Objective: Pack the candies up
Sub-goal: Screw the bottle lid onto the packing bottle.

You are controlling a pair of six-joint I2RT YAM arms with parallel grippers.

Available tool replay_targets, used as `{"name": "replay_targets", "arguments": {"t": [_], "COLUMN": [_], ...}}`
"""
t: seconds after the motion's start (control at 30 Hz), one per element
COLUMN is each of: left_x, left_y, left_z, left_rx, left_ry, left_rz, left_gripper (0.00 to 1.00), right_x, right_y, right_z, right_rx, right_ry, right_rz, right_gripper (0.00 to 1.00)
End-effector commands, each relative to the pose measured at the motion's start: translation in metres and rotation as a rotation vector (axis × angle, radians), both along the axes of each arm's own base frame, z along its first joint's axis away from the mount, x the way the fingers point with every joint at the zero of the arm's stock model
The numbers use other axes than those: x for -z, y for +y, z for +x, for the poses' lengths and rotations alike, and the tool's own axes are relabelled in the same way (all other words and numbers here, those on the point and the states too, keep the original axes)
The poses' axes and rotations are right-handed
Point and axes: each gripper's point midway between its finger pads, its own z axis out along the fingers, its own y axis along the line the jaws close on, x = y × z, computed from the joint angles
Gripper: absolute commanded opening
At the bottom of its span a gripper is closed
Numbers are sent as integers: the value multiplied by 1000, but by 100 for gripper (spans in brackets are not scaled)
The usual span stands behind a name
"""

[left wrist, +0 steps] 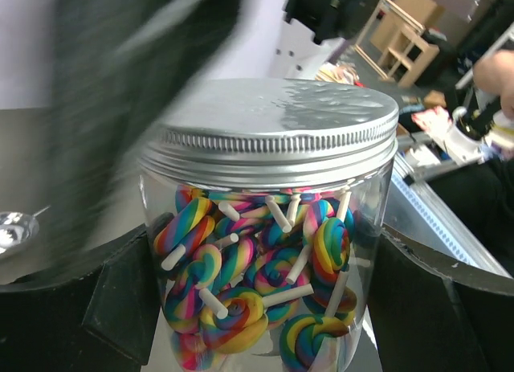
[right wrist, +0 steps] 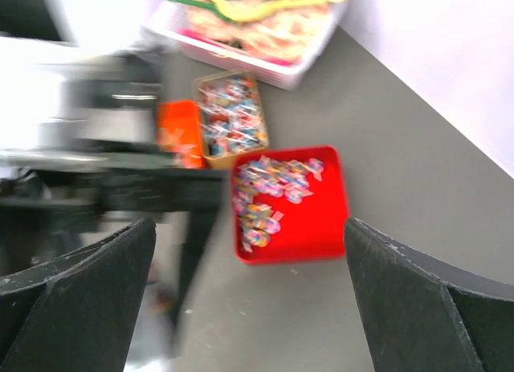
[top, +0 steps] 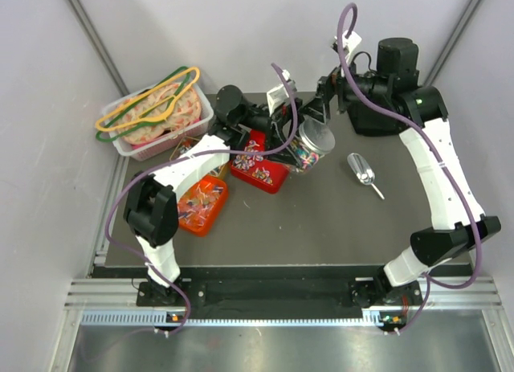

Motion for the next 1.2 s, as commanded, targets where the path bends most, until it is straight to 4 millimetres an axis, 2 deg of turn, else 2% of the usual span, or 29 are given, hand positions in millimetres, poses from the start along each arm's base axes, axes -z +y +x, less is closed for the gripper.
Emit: {"name": "replay_targets", "arguments": {"t": [0.0,0.03,0.13,0.27,0.33,0.37,0.4,0.43,0.5,0.6,0.73,0.77,0.8,0.83,0.93,1.17], "left_x": [-39,-41,-41,-38,-37,-38,-39,-39,-39,-38,-39,-38,-37,-37,-35,-29], "left_y": [30,30,31,34,34,35,36,36,36,35,35,36,35,35,33,34], "left_z": [-40,-41,-41,-37,-36,-36,-36,-36,-36,-36,-37,-36,-37,-37,-38,-40], "left_rx": [164,163,161,153,148,148,146,146,144,147,147,147,149,149,154,157], "left_ry": [-296,-298,-297,-287,-284,-283,-286,-284,-280,-277,-276,-270,-267,-266,-261,-246], "left_rz": [-64,-66,-64,-56,-54,-53,-54,-52,-51,-49,-50,-45,-45,-43,-43,-35], "left_gripper": [5,5,5,5,4,4,4,4,5,5,4,4,4,4,4,3], "right_x": [16,19,12,-7,-26,-31,-40,-47,-49,-36,-25,-20,-17,-11,-4,-10], "right_y": [-14,-14,-18,-26,-26,-35,-30,-31,-32,-29,-25,-24,-22,-16,-11,-5], "right_z": [23,22,21,16,3,0,-18,-26,-48,-67,-82,-81,-83,-93,-98,-107], "right_rx": [93,92,105,106,50,40,-57,-93,-198,-297,-379,-374,-399,-436,-480,-546], "right_ry": [-32,-23,-50,-91,-111,-103,-101,-111,-100,-73,-68,-82,-121,-111,-118,-78], "right_rz": [-77,-82,-86,-82,-32,-14,28,47,68,68,35,3,-25,-41,-66,-10], "right_gripper": [98,98,99,99,99,99,99,99,99,99,99,99,99,99,99,99]}}
